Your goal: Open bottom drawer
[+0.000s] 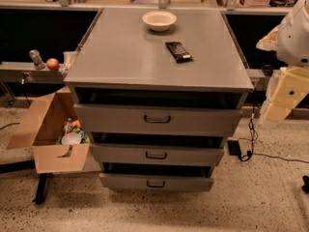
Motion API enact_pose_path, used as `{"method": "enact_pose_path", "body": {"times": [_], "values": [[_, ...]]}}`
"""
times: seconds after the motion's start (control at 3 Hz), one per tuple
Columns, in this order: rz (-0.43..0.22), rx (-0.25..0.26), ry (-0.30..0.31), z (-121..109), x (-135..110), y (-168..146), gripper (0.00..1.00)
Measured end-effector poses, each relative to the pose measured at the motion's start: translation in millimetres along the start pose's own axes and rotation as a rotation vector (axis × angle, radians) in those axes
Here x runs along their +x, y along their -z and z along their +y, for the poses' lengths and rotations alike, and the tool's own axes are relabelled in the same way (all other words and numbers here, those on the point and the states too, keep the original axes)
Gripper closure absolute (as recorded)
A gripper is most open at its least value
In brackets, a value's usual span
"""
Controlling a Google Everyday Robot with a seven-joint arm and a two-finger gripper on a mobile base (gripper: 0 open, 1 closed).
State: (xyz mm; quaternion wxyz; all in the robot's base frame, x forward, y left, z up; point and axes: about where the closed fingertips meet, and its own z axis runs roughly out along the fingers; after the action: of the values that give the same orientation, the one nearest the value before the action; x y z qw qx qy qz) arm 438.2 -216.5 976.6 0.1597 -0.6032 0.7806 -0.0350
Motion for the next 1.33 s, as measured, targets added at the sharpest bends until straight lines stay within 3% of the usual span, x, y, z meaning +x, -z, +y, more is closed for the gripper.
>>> {"method": "enact_pose_path", "body": {"times": [0.67, 1.0, 1.33], "values": [[0.003, 0.003, -0.009, 2.2, 4.4, -13.2, 0.0], [0.028, 0.012, 0.047, 12.8, 8.0, -51.3, 0.0], [0.032, -0.039, 0.122, 35.6, 9.3, -118.2, 0.0]]}}
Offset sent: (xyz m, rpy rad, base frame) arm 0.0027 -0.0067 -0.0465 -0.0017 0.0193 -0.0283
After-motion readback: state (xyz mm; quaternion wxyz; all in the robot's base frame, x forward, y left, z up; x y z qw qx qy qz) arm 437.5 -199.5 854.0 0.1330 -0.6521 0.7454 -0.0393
